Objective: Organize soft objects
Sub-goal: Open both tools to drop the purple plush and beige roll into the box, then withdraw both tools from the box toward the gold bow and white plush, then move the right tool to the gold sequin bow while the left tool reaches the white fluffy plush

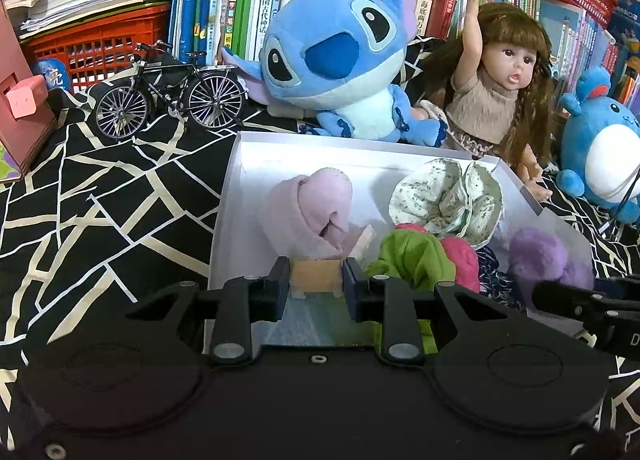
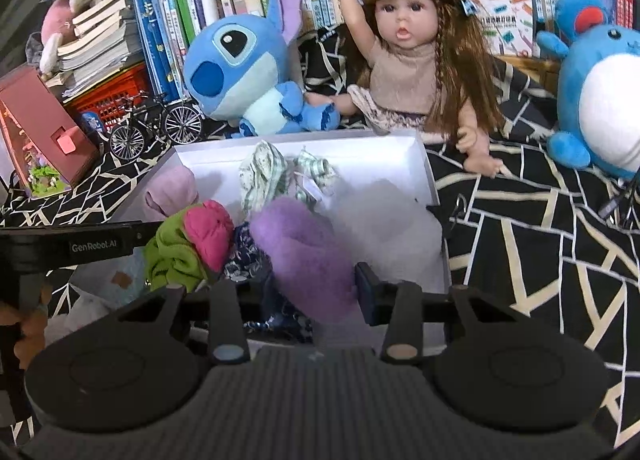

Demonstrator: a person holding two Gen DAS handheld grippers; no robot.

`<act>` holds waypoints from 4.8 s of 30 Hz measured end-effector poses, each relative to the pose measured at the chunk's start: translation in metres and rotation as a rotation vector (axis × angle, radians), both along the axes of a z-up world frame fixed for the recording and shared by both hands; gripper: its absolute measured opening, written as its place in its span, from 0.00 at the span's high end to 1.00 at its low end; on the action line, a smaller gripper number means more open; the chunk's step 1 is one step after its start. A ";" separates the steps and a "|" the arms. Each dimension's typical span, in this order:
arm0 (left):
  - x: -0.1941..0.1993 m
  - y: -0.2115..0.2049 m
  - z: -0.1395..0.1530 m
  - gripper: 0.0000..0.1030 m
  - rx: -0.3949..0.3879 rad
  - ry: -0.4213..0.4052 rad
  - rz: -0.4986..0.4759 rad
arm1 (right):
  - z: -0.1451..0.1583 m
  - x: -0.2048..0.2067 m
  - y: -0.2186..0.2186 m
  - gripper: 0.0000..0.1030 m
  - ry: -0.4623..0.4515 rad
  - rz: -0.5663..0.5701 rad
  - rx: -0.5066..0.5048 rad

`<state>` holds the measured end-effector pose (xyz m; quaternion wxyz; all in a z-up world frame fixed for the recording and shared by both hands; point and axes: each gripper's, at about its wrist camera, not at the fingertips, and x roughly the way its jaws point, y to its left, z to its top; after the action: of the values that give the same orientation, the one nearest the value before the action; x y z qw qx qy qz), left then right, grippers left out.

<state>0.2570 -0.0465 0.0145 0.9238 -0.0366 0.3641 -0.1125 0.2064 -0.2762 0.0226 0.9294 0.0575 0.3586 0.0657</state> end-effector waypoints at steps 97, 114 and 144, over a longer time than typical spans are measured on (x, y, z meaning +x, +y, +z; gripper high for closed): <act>-0.162 0.041 -0.020 0.13 0.087 -0.198 -0.040 | -0.031 -0.119 0.071 0.00 -0.163 0.235 -0.112; -0.152 0.039 -0.022 0.12 0.067 -0.159 -0.048 | -0.033 -0.110 0.078 0.00 -0.146 0.263 -0.131; -0.146 0.041 -0.024 0.29 0.018 -0.115 -0.078 | -0.042 -0.102 0.086 0.00 -0.108 0.281 -0.146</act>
<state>0.1113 -0.0058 -0.0099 0.9385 -0.0076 0.3124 -0.1469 0.1044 -0.1899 -0.0193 0.9308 -0.0644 0.3162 0.1718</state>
